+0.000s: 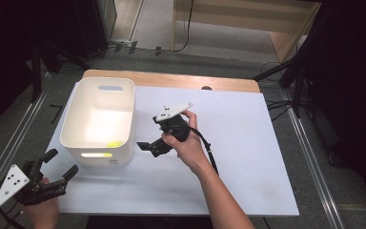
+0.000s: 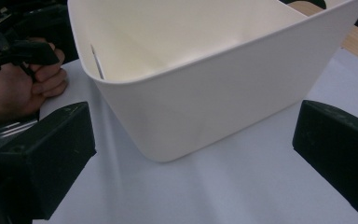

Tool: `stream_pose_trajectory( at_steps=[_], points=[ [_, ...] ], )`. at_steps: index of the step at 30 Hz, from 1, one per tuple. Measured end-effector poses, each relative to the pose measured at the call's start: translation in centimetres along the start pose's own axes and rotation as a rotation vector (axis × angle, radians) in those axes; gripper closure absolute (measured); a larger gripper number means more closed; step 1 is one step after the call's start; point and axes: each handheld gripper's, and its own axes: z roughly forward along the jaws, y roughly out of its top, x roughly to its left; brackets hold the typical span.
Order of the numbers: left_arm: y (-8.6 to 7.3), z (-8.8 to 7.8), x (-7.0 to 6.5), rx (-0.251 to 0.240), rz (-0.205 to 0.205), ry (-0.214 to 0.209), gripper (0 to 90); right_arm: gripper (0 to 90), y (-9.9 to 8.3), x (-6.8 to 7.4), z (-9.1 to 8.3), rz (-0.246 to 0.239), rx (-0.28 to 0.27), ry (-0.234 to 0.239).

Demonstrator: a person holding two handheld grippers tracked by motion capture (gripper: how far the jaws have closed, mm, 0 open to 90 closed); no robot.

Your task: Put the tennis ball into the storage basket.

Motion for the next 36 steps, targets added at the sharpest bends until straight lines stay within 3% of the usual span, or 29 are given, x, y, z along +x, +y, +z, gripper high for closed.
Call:
stream_pose_trajectory(
  at_steps=[19, 29, 36],
  points=[
    [0.0, 0.0, 0.0, 0.004, 0.004, 0.007, 12.6, 0.0, -3.7, -0.9, -2.7, 0.039, -0.030, -0.065],
    [0.0, 0.1, -0.1, 0.010, 0.009, 0.007, 12.6, 0.0, -8.4, -2.3, -5.7, 0.108, -0.056, -0.129],
    [0.0, 0.0, 0.0, 0.008, 0.005, 0.006, 12.5, 0.0, -10.7, -2.8, -7.3, 0.138, -0.087, -0.167]
  ],
)
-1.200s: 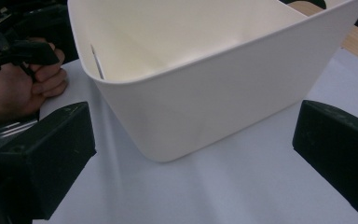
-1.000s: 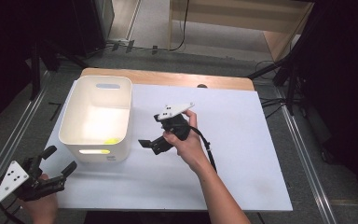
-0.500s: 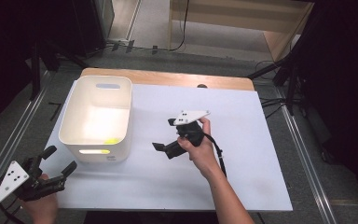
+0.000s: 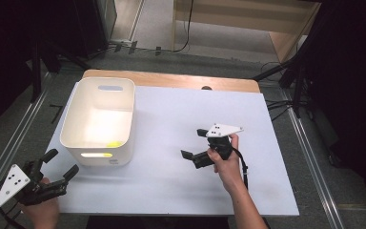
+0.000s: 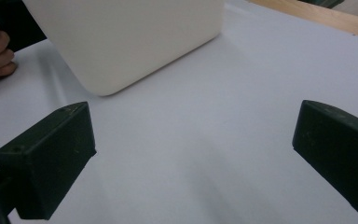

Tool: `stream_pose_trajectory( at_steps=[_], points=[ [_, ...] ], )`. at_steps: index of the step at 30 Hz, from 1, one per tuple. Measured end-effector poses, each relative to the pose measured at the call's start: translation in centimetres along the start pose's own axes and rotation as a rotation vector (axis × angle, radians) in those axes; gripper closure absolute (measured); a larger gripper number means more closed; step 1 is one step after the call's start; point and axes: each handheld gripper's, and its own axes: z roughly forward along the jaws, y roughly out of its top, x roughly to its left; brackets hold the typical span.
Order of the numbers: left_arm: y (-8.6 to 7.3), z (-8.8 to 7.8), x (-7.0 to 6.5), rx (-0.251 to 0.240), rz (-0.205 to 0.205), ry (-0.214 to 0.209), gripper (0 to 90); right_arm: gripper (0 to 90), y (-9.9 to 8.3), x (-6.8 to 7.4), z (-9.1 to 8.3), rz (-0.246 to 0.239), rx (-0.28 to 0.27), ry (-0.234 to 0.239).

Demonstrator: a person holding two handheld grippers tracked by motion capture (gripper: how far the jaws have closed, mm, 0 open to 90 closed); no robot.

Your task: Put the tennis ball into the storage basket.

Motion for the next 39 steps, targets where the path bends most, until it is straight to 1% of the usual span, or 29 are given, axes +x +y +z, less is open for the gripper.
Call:
stream_pose_trajectory(
  at_steps=[1, 4, 7, 11, 12, 14, 15, 17, 19, 20, 21, 24, 27, 31, 33, 34, 36, 37, 39],
  points=[
    [0.0, 0.0, 0.0, 0.003, 0.005, 0.001, 12.6, 0.0, -0.6, -0.2, -0.4, 0.012, 0.002, -0.011],
    [0.0, 0.0, -0.1, 0.005, 0.005, 0.002, 12.5, 0.0, -1.3, -0.4, -1.0, 0.013, -0.010, -0.022],
    [0.0, 0.1, -0.1, 0.007, 0.008, 0.002, 12.6, 0.0, -2.0, -0.6, -1.4, 0.025, -0.017, -0.033],
    [0.0, 0.1, -0.1, 0.008, 0.007, 0.004, 12.6, 0.0, -2.6, -0.9, -1.8, 0.033, -0.017, -0.036],
    [0.0, 0.1, -0.1, 0.010, 0.011, 0.004, 12.6, 0.0, -3.2, -1.0, -2.2, 0.045, -0.027, -0.039],
    [0.0, 0.1, -0.2, 0.010, 0.012, 0.005, 12.6, 0.0, -3.4, -1.1, -2.3, 0.048, -0.030, -0.040],
    [0.0, 0.2, -0.3, 0.013, 0.016, 0.005, 12.6, 0.0, -3.9, -1.3, -2.8, 0.057, -0.040, -0.045],
    [0.0, 0.2, -0.2, 0.019, 0.023, 0.007, 12.5, 0.0, -4.2, -1.4, -3.0, 0.060, -0.040, -0.050],
    [0.0, 0.2, -0.2, 0.020, 0.024, 0.007, 12.5, 0.0, -5.0, -1.7, -3.8, 0.075, -0.049, -0.061],
    [0.0, 0.2, -0.3, 0.022, 0.023, 0.009, 12.5, 0.0, -5.0, -1.7, -3.8, 0.075, -0.049, -0.061],
    [0.0, 0.2, -0.3, 0.024, 0.024, 0.011, 12.5, 0.0, -5.6, -2.0, -4.3, 0.081, -0.053, -0.067],
    [0.0, 0.3, -0.3, 0.024, 0.025, 0.012, 12.5, 0.0, -6.5, -2.4, -5.1, 0.100, -0.054, -0.079],
    [0.0, 0.3, -0.4, 0.034, 0.029, 0.016, 12.6, 0.0, -7.2, -2.8, -6.0, 0.102, -0.061, -0.092],
    [0.1, 0.3, -0.3, 0.032, 0.023, 0.013, 12.5, 0.0, -8.0, -3.3, -7.2, 0.122, -0.062, -0.113],
    [0.1, 0.3, -0.2, 0.029, 0.021, 0.012, 12.6, 0.0, -8.3, -3.5, -7.8, 0.120, -0.061, -0.123],
    [0.0, 0.2, -0.2, 0.028, 0.017, 0.015, 12.6, 0.0, -8.3, -3.5, -7.8, 0.120, -0.061, -0.123],
    [0.1, 0.3, -0.2, 0.030, 0.019, 0.018, 12.5, 0.0, -8.8, -3.7, -8.8, 0.123, -0.059, -0.141],
    [0.1, 0.3, -0.2, 0.030, 0.019, 0.018, 12.6, 0.0, -8.8, -3.7, -8.8, 0.123, -0.059, -0.141],
    [0.0, 0.4, -0.3, 0.029, 0.023, 0.023, 12.6, 0.0, -9.6, -4.1, -9.9, 0.135, -0.059, -0.159]
  ],
)
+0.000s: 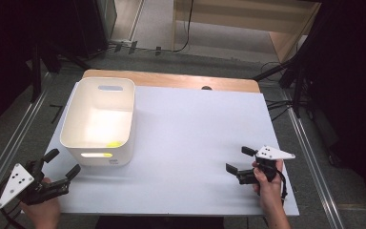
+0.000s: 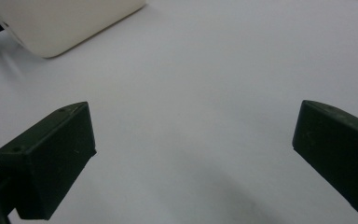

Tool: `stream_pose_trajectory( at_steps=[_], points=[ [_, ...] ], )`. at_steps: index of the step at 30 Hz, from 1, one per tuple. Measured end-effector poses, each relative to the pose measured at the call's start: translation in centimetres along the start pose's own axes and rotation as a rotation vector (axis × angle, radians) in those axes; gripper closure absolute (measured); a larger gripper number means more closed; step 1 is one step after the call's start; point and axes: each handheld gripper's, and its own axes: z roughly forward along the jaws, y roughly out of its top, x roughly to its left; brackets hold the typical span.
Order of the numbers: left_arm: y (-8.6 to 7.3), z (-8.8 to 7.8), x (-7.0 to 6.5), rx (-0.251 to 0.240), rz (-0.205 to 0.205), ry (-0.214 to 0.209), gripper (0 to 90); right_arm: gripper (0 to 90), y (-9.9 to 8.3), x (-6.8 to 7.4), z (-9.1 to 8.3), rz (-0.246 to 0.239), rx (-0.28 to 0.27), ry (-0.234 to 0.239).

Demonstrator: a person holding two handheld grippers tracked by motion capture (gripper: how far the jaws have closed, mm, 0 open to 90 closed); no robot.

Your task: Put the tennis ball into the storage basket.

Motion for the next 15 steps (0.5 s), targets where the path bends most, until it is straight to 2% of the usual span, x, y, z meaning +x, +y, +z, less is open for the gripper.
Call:
stream_pose_trajectory(
  at_steps=[7, 8, 9, 13, 15],
  points=[
    [0.0, 0.0, 0.0, 0.003, -0.004, 0.003, 12.5, 0.0, -1.6, -1.2, -2.2, 0.030, -0.018, -0.036],
    [0.0, 0.1, 0.0, 0.003, -0.003, 0.002, 12.6, 0.0, -1.8, -1.4, -2.5, 0.032, -0.019, -0.048],
    [0.0, 0.1, 0.0, 0.007, 0.001, 0.001, 12.6, 0.0, -2.2, -1.5, -3.1, 0.024, -0.009, -0.080],
    [0.0, 0.1, 0.0, 0.012, 0.000, 0.007, 12.5, 0.0, -2.9, -1.8, -4.2, 0.044, -0.031, -0.081],
    [0.0, 0.1, 0.0, 0.012, -0.001, 0.005, 12.6, 0.0, -3.3, -2.0, -4.6, 0.036, -0.030, -0.096]
  ],
)
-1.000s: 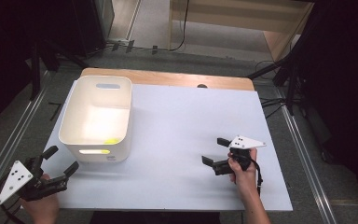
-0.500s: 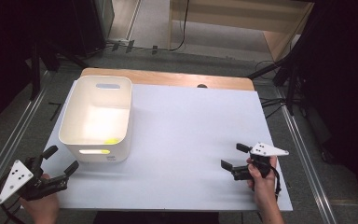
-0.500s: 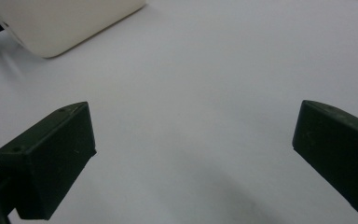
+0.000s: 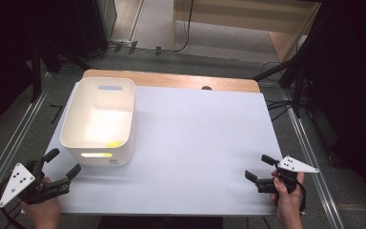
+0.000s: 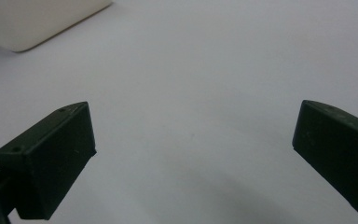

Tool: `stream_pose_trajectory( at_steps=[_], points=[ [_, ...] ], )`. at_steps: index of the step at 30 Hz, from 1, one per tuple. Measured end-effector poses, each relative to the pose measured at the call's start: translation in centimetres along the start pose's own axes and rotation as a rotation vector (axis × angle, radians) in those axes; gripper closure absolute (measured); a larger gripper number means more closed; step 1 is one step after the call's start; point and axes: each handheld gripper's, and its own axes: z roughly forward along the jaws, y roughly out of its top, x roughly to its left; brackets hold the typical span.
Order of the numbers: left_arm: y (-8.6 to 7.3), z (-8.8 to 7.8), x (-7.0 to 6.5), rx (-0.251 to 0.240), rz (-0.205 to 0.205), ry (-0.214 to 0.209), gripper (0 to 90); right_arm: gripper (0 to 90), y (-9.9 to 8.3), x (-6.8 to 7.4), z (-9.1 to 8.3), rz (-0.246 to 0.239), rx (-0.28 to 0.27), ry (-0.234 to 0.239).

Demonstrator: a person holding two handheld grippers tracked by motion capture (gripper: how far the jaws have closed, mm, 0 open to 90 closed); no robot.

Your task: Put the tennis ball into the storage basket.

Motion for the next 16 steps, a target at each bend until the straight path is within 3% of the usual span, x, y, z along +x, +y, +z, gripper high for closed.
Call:
stream_pose_trajectory(
  at_steps=[7, 16],
  points=[
    [-0.02, -0.11, 0.15, -0.006, -0.014, 0.000, 12.6, 0.0, -0.85, -0.80, -0.25, -0.004, -0.009, -0.024],
    [-0.02, -0.10, 0.16, -0.006, -0.018, -0.002, 12.5, 0.0, -1.19, -0.82, 0.67, 0.000, 0.029, -0.015]
  ],
)
